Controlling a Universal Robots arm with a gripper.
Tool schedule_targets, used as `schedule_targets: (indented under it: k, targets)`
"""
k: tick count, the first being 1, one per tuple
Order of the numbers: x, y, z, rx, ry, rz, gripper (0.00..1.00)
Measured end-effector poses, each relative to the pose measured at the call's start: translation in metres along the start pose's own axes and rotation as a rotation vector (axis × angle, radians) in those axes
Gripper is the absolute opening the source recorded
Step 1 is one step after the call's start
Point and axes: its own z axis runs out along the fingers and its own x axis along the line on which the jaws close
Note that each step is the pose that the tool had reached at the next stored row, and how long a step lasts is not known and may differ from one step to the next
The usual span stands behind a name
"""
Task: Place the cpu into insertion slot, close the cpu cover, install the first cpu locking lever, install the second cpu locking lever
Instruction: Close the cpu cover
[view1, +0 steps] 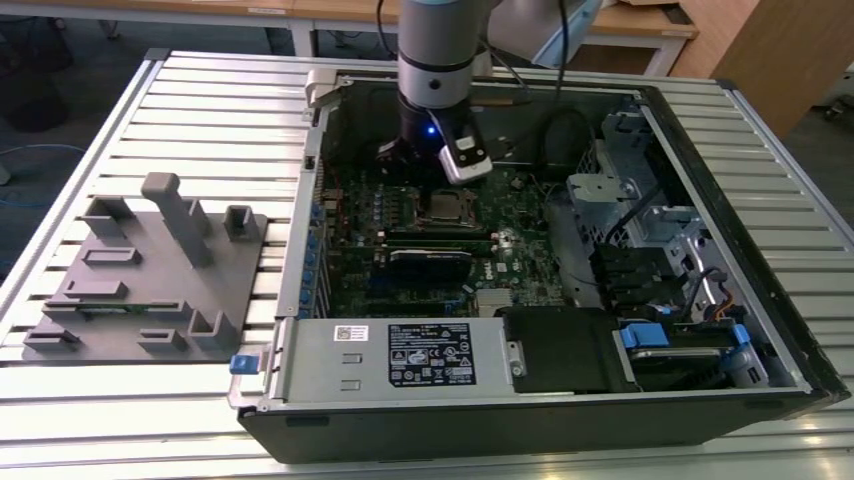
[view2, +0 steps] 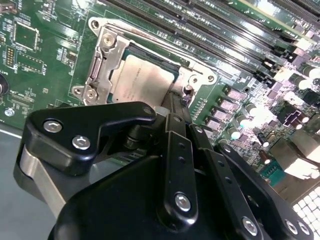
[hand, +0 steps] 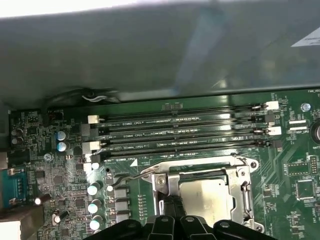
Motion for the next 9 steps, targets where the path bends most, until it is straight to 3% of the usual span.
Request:
schedule_targets:
  k: [9]
  targets:
    - [0.0016,-0.0007,0.004,0.0015,-0.0009,0.0,0.1]
